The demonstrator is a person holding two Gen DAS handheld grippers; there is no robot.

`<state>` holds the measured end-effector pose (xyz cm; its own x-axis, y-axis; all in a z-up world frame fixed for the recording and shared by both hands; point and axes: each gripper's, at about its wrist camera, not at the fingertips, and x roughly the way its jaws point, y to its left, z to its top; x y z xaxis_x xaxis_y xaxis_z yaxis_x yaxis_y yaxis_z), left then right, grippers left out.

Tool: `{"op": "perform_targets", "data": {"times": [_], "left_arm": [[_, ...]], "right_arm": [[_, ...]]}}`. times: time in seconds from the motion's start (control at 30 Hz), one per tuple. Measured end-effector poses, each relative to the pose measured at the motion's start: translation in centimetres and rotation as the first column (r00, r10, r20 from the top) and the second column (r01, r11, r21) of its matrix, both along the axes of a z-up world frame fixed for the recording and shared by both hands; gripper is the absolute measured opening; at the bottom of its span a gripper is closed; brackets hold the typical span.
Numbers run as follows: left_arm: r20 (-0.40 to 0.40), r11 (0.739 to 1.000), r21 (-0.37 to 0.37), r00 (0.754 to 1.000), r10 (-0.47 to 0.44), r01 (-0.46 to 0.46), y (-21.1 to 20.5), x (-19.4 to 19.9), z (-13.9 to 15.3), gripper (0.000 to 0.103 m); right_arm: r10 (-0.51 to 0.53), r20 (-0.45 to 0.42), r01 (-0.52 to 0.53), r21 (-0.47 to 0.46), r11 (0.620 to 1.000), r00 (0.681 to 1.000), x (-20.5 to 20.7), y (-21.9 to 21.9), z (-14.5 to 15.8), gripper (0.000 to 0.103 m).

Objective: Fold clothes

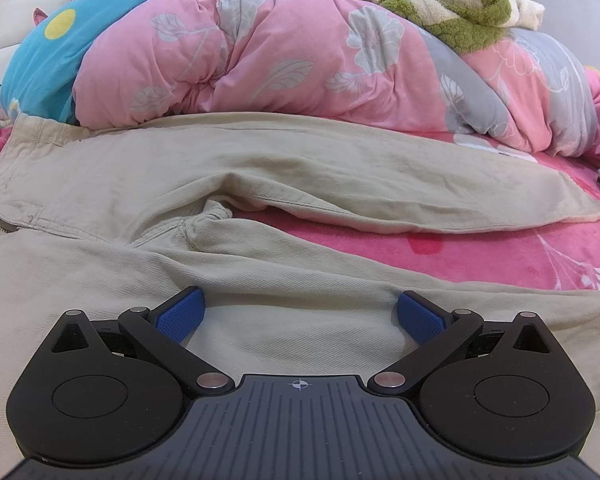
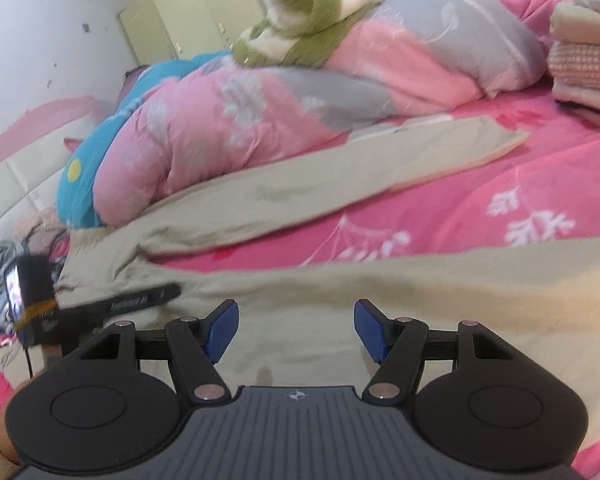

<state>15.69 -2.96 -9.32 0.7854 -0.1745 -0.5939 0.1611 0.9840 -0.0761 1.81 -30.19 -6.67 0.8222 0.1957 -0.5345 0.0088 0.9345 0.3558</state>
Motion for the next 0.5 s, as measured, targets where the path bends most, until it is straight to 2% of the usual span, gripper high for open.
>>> {"op": "perform_targets", "data": {"times": [0.23,0.4,0.5], "left_arm": [[-0.013,1.0,-0.004,1.0,0.0,0.0,0.1,0.1,0.2,0.103],[-0.028,0.997,-0.073,1.0,0.003,-0.005,1.3,-0.2,1.5,0.103],[-0.015,0.997,-0.073,1.0,-0.027,0.026,2.1,-0.7,3.0,0.103]], "right_arm": [[0.058,-0.027,-0.057,0.019,0.998,0.998,4.3,-0.1,0.6,0.066],[0.113,-0.049,-0.111,0.03,0.993,0.992,7.6,0.3,1.1,0.066],[0.2,-0.056,-0.204,-0.066,0.977,0.978,10.1,2.8,2.0,0.063]]}}
